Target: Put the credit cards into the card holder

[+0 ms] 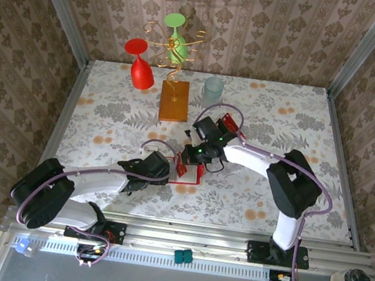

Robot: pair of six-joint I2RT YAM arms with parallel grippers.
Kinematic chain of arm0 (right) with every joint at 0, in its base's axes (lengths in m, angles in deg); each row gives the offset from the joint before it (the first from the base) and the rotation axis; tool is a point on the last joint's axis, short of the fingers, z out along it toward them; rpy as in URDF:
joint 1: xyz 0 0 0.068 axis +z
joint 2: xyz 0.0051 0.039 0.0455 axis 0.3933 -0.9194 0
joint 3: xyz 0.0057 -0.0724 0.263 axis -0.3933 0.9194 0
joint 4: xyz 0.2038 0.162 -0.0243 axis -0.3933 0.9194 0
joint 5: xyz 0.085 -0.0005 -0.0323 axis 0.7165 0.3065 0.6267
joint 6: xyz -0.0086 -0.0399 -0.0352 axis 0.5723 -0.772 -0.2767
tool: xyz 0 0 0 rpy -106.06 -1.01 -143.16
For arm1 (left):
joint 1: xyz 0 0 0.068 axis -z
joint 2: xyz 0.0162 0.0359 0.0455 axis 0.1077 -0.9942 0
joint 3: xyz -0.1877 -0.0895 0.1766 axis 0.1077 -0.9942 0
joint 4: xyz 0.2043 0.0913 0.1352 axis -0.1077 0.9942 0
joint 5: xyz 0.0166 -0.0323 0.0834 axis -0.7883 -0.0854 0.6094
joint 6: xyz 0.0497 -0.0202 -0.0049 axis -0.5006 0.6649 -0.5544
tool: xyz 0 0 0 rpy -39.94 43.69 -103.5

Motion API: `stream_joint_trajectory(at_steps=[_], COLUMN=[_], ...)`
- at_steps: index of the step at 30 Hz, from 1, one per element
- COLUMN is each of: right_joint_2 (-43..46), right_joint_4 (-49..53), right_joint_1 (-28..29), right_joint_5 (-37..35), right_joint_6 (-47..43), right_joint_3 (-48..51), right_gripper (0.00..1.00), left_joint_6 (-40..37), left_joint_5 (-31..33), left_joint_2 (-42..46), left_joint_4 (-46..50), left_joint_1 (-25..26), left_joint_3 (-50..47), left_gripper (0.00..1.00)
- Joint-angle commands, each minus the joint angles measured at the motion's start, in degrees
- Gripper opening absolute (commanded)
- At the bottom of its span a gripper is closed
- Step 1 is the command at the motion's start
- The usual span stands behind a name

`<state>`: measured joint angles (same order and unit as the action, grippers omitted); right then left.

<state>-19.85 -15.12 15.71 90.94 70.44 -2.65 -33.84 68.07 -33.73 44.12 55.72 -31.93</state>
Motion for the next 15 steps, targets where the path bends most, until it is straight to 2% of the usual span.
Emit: stream_joint_trajectory(at_steps=[1, 11, 15], right_joint_2=[3.96, 5.89, 5.91], right_joint_4=[-5.04, -29.26, -35.58], right_joint_1=[-1.73, -1.91, -1.52], right_joint_5=[0.67, 0.24, -0.93], right_joint_6=[4.19, 16.12, 18.44], right_joint_3=[3.7, 17.29, 20.49], right_gripper=[0.0, 0.0, 0.0], left_joint_6=[1.88, 2.55, 2.59], left_joint_5=[1.9, 2.55, 2.52], left_joint_2=[0.64, 1.85, 1.78], left_joint_4=[2.66, 3.3, 3.17], left_joint_1=[0.46, 0.42, 0.44], left_joint_3=[-0.54, -1.46, -1.57], left_gripper=[0.97, 0.97, 0.97])
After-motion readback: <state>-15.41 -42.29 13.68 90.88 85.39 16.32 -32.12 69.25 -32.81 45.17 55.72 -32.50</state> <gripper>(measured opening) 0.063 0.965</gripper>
